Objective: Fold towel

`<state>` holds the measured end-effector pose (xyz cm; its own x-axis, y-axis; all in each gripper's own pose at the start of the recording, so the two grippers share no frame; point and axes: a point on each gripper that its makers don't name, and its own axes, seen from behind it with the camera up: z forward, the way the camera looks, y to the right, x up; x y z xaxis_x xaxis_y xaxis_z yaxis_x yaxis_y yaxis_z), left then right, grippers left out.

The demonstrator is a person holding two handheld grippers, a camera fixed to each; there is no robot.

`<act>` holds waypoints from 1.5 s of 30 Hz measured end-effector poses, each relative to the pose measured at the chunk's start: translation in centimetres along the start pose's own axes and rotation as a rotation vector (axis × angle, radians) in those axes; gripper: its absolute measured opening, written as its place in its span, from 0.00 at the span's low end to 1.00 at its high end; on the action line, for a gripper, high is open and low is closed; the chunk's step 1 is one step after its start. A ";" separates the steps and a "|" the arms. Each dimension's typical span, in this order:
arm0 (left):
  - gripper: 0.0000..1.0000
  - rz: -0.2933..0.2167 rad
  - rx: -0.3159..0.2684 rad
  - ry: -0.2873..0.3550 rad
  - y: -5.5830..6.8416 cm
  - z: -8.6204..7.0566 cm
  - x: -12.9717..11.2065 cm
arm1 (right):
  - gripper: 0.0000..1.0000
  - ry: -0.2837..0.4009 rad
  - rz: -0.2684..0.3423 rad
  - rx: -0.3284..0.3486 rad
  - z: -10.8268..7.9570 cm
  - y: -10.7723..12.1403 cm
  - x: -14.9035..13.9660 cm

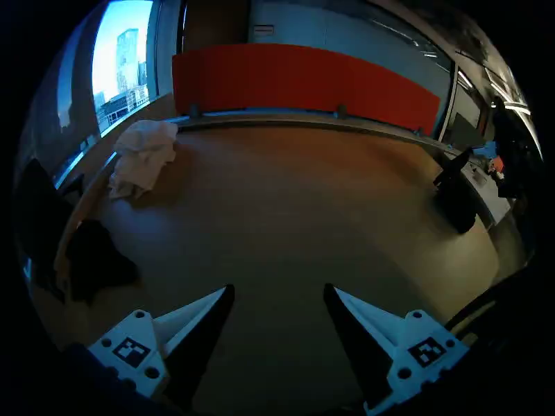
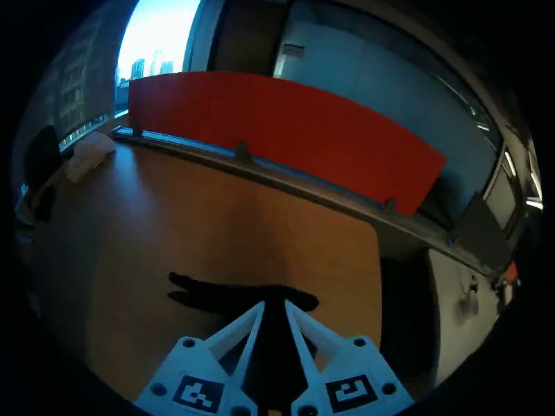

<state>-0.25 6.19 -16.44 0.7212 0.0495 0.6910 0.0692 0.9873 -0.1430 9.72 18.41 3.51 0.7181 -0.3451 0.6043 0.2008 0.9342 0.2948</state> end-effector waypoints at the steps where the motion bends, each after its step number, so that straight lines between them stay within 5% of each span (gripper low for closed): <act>1: 0.95 0.000 0.000 -0.001 0.0 0.0 0.0 | 0.04 -0.006 0.005 -0.004 -0.2 0.2 -0.5; 18: 0.95 0.007 0.001 -0.010 0.1 -0.3 -0.8 | 0.04 -0.124 0.074 -0.052 -1.7 1.2 -9.9; 45: 0.95 0.016 -0.001 -0.013 0.5 -0.2 -0.8 | 0.04 -0.228 0.159 -0.089 -2.1 1.7 -17.4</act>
<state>-0.62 6.59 -17.20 0.7134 0.0672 0.6975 0.0583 0.9862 -0.1548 -1.03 26.17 -8.11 0.5788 -0.1954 0.7917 0.1629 0.9790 0.1226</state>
